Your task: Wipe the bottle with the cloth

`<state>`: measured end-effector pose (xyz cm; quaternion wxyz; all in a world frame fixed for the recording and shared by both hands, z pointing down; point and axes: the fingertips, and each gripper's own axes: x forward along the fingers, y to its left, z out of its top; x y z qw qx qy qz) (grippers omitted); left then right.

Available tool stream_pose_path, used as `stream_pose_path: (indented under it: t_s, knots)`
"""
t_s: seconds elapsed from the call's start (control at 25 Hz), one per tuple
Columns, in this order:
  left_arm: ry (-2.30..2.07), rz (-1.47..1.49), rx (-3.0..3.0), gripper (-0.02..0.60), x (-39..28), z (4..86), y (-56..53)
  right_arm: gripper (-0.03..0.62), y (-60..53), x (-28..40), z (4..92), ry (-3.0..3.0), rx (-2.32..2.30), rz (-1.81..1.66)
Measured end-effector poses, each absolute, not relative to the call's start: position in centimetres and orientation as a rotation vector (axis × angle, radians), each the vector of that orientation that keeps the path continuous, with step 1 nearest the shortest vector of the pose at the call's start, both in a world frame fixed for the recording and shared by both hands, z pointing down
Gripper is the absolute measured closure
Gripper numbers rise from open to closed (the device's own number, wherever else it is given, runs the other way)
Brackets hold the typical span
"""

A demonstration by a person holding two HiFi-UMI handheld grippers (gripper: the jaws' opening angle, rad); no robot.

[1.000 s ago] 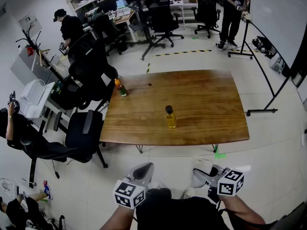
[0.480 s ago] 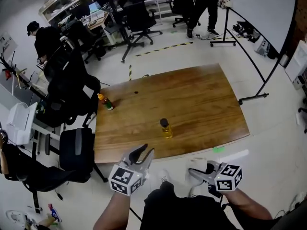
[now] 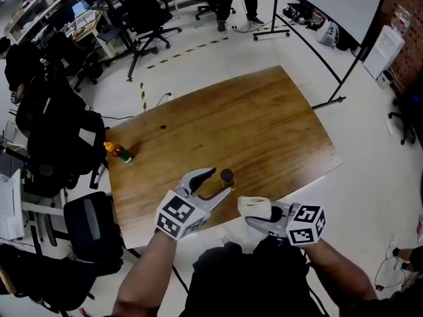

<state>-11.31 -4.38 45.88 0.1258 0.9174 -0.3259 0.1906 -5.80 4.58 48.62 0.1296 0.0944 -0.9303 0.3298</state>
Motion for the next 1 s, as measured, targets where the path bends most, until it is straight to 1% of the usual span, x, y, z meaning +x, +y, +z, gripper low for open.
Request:
stream_pose_path:
  t_s: [0.24,0.36,0.44,0.48,0.76,1.0]
  knots:
    - [-0.823,0.475,2.646,0.319,-9.1,47.1,-5.8,0.520,4.0,-7.9,50.1,-2.699,0.180,0.983]
    - [-0.805,0.470,2.626,0.331,-8.3,47.6,-6.1,0.520,4.1,-9.2,51.3,-2.668,0.085,1.016]
    - [-0.820,0.448,2.608,0.385,-7.9,47.4,-6.4,0.520,3.7,-9.7,51.9,-2.650,0.035,1.060]
    - [-0.842,0.431,2.588,0.388,-7.8,47.3,-6.8,0.520,3.4,-9.9,52.2,-2.643,0.017,1.078]
    - [-0.979,0.299,2.405,0.397,-10.2,47.6,-10.8,0.520,0.2,-12.0,52.6,-2.628,-0.090,1.125]
    - [-0.959,0.331,2.400,0.400,-10.2,48.0,-11.8,0.520,-2.7,-13.0,52.9,-2.521,-0.167,1.266]
